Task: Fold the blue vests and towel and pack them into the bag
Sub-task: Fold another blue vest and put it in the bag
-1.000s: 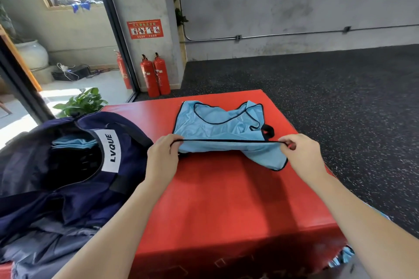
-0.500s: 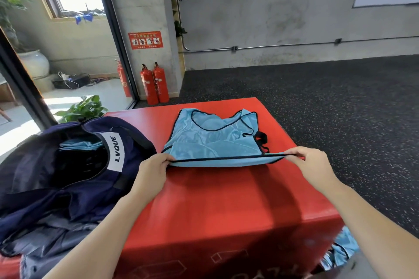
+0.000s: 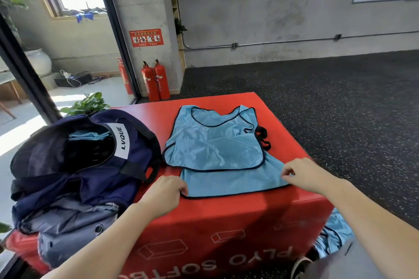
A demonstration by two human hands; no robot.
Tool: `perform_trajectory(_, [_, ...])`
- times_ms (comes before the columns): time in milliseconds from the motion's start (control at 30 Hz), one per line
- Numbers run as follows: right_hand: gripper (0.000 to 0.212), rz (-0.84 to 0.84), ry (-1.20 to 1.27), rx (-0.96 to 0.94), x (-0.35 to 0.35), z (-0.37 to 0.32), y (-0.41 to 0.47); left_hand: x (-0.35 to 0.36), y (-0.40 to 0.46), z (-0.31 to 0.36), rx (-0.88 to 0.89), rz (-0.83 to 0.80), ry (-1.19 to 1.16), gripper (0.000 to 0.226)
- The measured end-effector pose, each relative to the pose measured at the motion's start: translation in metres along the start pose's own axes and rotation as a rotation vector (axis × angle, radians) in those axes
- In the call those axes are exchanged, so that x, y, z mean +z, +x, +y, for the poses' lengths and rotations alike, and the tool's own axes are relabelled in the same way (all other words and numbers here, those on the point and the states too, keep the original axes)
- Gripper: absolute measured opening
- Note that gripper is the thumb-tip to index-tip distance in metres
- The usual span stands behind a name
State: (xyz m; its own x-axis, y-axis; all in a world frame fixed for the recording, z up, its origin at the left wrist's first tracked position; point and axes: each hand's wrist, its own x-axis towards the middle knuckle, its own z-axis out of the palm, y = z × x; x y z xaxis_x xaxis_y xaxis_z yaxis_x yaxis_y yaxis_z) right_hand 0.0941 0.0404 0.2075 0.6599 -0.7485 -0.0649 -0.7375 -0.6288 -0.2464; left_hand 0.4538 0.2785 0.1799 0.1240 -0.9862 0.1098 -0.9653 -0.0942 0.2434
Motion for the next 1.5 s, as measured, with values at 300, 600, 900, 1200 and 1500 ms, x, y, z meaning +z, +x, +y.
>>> perform_trajectory(300, [0.014, 0.023, 0.204, -0.203, 0.021, -0.079, 0.05, 0.003, 0.046, -0.006, -0.065, 0.155, -0.006, 0.036])
perform_trajectory(600, [0.018, -0.003, 0.21, -0.375, 0.047, -0.139, 0.099, -0.005, 0.078, -0.038, 0.023, 0.112, 0.232, 0.014])
perform_trajectory(900, [0.038, -0.002, 0.314, -0.288, 0.055, -0.167, 0.114, -0.008, 0.084, -0.042, -0.013, 0.182, -0.07, 0.015])
perform_trajectory(1200, [0.019, 0.211, 0.173, -0.18, 0.057, -0.179, 0.117, -0.012, 0.086, -0.018, -0.023, 0.295, -0.198, 0.013])
perform_trajectory(1500, [0.02, 0.337, 0.402, 0.051, 0.023, -0.083, 0.106, -0.016, 0.082, -0.026, -0.031, 0.323, -0.16, 0.017])
